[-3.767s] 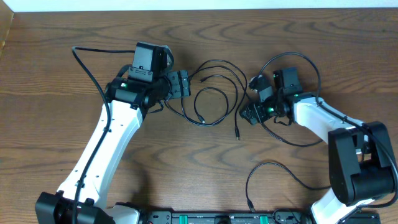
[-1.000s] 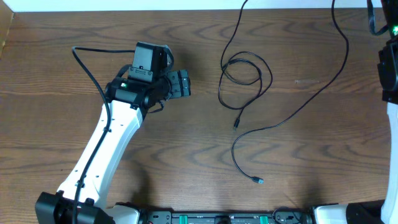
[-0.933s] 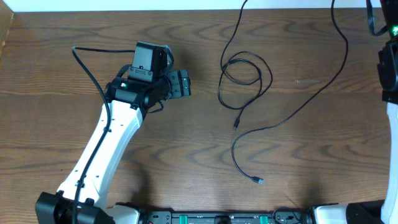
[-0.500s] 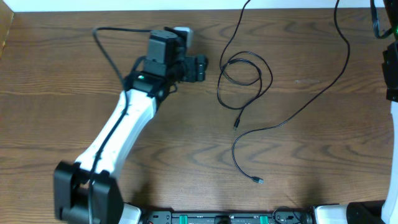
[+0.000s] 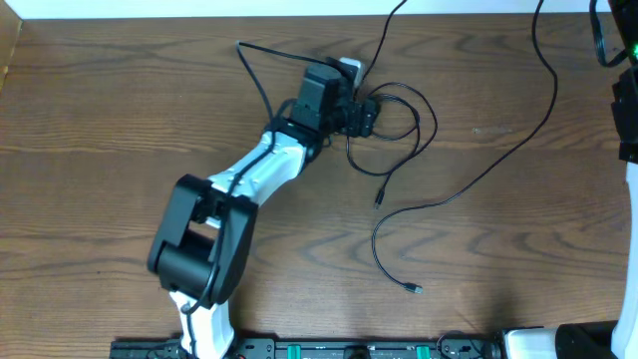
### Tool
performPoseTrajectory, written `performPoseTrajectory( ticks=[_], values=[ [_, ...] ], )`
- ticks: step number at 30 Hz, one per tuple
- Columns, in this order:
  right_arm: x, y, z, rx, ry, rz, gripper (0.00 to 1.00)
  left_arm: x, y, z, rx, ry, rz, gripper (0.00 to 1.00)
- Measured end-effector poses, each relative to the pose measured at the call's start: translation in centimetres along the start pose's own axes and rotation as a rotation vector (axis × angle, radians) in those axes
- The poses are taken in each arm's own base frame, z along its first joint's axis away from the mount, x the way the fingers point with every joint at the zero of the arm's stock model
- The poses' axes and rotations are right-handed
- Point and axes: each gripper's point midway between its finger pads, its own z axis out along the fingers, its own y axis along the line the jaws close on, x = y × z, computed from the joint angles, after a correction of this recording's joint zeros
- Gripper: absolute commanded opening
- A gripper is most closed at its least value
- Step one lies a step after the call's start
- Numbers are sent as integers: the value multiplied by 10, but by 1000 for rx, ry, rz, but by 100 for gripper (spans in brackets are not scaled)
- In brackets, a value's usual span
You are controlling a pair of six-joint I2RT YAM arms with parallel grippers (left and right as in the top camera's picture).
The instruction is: Untangle cables
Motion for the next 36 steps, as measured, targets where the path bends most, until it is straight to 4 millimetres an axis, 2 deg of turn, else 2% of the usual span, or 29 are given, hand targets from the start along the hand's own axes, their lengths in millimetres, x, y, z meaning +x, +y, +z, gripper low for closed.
performPoseTrajectory(
  ticks=[4, 8, 10, 13, 15, 16, 24, 25, 26, 29, 36],
  values=[
    [4, 5, 0, -29, 16, 2, 1, 4, 5, 15, 0, -23, 9, 76],
    [10, 6, 0, -38, 41, 5, 1, 9, 14, 23, -34, -30, 9, 75],
    [14, 7, -1, -41, 56, 6, 1, 8, 19, 24, -62, -36, 9, 68],
    [17, 8, -1, -44, 68, 8, 1, 5, 25, 24, -97, -52, 18, 43],
    [18, 8, -1, -46, 73, 8, 1, 3, 27, 23, -109, -61, 29, 15],
    [18, 8, -1, -46, 73, 8, 1, 2, 28, 23, -113, -64, 28, 8],
    [21, 8, -1, -47, 87, 10, 1, 0, 30, 23, -130, -71, 43, 8],
    [21, 8, -1, -47, 87, 10, 1, 0, 31, 23, -130, -71, 43, 15],
    [21, 8, -1, -47, 87, 10, 1, 0, 31, 23, -130, -71, 43, 27],
    [22, 9, -1, -50, 89, 10, 1, 0, 31, 23, -130, -71, 47, 44],
    [23, 12, -1, -69, 93, 11, 1, -7, 29, 22, -125, -100, 54, 51]
  ],
)
